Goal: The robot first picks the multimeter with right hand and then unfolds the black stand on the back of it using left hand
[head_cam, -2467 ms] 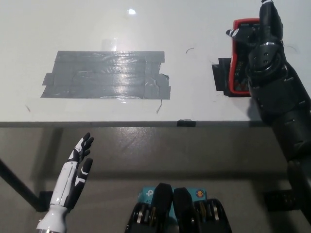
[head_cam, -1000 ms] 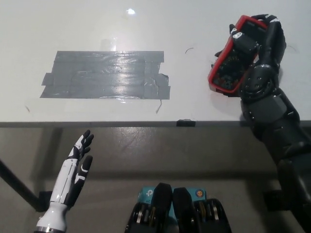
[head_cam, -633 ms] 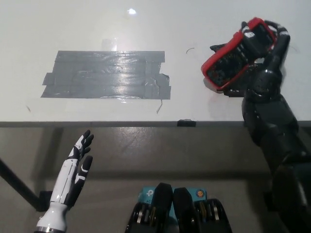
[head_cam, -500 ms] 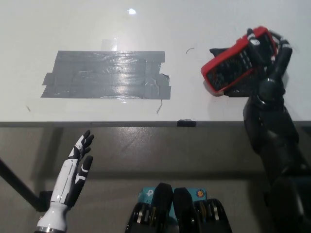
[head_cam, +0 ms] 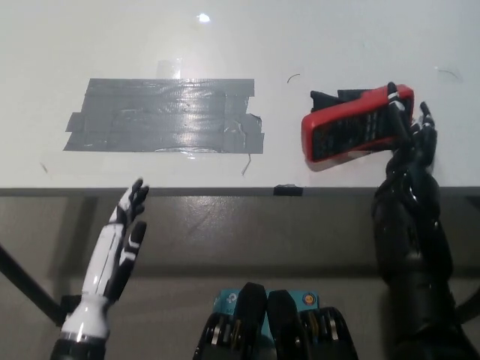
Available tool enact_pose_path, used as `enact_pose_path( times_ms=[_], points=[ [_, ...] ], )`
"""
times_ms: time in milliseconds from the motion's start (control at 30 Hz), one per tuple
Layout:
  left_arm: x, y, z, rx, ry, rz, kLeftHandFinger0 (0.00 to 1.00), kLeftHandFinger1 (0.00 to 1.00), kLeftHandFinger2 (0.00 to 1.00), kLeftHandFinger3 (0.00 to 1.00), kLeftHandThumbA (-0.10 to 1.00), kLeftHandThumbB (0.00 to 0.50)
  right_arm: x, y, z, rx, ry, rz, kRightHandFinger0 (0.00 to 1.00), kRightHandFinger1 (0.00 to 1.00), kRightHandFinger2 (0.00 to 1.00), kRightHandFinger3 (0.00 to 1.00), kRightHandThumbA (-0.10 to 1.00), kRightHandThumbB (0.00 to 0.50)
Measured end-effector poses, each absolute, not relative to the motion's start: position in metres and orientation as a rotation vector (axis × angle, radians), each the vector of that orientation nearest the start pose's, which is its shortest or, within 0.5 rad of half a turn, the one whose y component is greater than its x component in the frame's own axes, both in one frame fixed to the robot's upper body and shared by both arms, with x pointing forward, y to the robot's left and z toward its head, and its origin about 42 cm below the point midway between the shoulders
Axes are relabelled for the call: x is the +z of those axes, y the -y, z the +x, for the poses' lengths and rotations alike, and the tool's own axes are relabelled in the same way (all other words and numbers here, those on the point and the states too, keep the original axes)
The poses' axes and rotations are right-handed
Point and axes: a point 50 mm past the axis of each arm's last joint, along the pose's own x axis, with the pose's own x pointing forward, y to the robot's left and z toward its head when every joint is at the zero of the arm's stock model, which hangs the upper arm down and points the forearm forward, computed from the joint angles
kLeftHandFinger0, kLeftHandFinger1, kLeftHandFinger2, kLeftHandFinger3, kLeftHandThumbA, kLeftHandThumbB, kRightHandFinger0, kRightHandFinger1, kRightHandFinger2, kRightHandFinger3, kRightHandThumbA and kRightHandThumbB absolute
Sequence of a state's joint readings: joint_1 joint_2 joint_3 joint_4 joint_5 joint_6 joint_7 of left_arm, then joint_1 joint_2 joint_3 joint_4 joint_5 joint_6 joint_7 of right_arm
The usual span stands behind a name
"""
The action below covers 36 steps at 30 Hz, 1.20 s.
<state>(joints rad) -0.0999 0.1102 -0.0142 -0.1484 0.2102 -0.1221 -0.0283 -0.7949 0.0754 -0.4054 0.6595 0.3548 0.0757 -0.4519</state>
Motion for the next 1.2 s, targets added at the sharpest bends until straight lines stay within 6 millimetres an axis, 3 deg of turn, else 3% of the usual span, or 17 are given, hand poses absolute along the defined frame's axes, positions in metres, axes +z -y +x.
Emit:
enact_pose_path(
  times_ms=[167, 433, 500, 567, 667, 733, 767, 867, 900, 967, 1100, 1167, 1200],
  points=[
    [0.202, -0.215, 0.323, -0.066, 0.445, 0.302, 1.0, 1.0, 1.0, 1.0, 1.0, 0.136, 0.194, 0.189, 0.49, -0.431, -0.137, 0.718, 0.0, 0.38, 0.83, 1.0, -0.1, 0.143],
    [0.241, -0.195, 0.343, -0.083, 0.55, 0.274, 1.0, 1.0, 1.0, 1.0, 1.0, 0.167, 0.212, 0.181, 0.476, -0.339, -0.129, 0.887, 0.0, 0.44, 0.96, 1.0, -0.1, 0.127],
    [0.25, -0.191, 0.347, -0.088, 0.571, 0.272, 1.0, 1.0, 1.0, 1.0, 1.0, 0.169, 0.218, 0.18, 0.472, -0.308, -0.118, 0.931, 0.0, 0.43, 0.93, 1.0, -0.1, 0.128],
    [0.258, -0.187, 0.35, -0.094, 0.588, 0.271, 1.0, 1.0, 1.0, 1.0, 1.0, 0.169, 0.223, 0.179, 0.467, -0.28, -0.109, 0.969, 0.0, 0.35, 0.84, 1.0, -0.1, 0.143],
    [0.269, -0.182, 0.354, -0.101, 0.616, 0.267, 1.0, 1.0, 1.0, 1.0, 1.0, 0.175, 0.229, 0.178, 0.461, -0.238, -0.092, 1.012, 0.0, 0.32, 0.81, 0.93, -0.1, 0.124],
    [0.277, -0.178, 0.356, -0.105, 0.635, 0.265, 1.0, 1.0, 1.0, 1.0, 1.0, 0.18, 0.233, 0.177, 0.455, -0.205, -0.078, 1.038, 0.0, 0.34, 0.83, 0.83, -0.1, 0.124],
    [0.282, -0.177, 0.357, -0.106, 0.645, 0.263, 1.0, 1.0, 1.0, 1.0, 1.0, 0.181, 0.235, 0.177, 0.453, -0.191, -0.072, 1.045, 0.0, 0.3, 0.78, 0.74, -0.1, 0.127],
    [0.294, -0.172, 0.359, -0.113, 0.671, 0.26, 1.0, 1.0, 1.0, 1.0, 1.0, 0.173, 0.244, 0.176, 0.445, -0.126, -0.047, 1.077, 0.0, 0.15, 0.67, 0.64, -0.1, 0.105],
    [0.298, -0.17, 0.36, -0.115, 0.68, 0.259, 1.0, 1.0, 1.0, 1.0, 1.0, 0.184, 0.246, 0.175, 0.443, -0.106, -0.041, 1.082, 0.0, 0.12, 0.68, 0.7, -0.1, 0.1],
    [0.306, -0.167, 0.36, -0.12, 0.699, 0.257, 1.0, 1.0, 1.0, 1.0, 1.0, 0.184, 0.255, 0.172, 0.438, -0.055, -0.019, 1.097, 0.0, 0.16, 0.77, 0.79, -0.1, 0.099],
    [0.33, -0.157, 0.361, -0.144, 0.753, 0.259, 1.0, 1.0, 1.0, 1.0, 1.0, 0.191, 0.277, 0.163, 0.428, 0.09, 0.041, 1.118, 0.0, 0.26, 0.83, 0.82, -0.1, 0.114],
    [0.342, -0.151, 0.361, -0.161, 0.782, 0.261, 1.0, 1.0, 1.0, 1.0, 1.0, 0.185, 0.287, 0.157, 0.423, 0.162, 0.069, 1.126, 0.0, 0.26, 0.82, 0.81, -0.1, 0.116],
    [0.347, -0.148, 0.361, -0.168, 0.791, 0.264, 1.0, 1.0, 1.0, 1.0, 1.0, 0.183, 0.292, 0.154, 0.421, 0.198, 0.08, 1.129, 0.0, 0.21, 0.75, 0.74, -0.1, 0.127]
  ],
)
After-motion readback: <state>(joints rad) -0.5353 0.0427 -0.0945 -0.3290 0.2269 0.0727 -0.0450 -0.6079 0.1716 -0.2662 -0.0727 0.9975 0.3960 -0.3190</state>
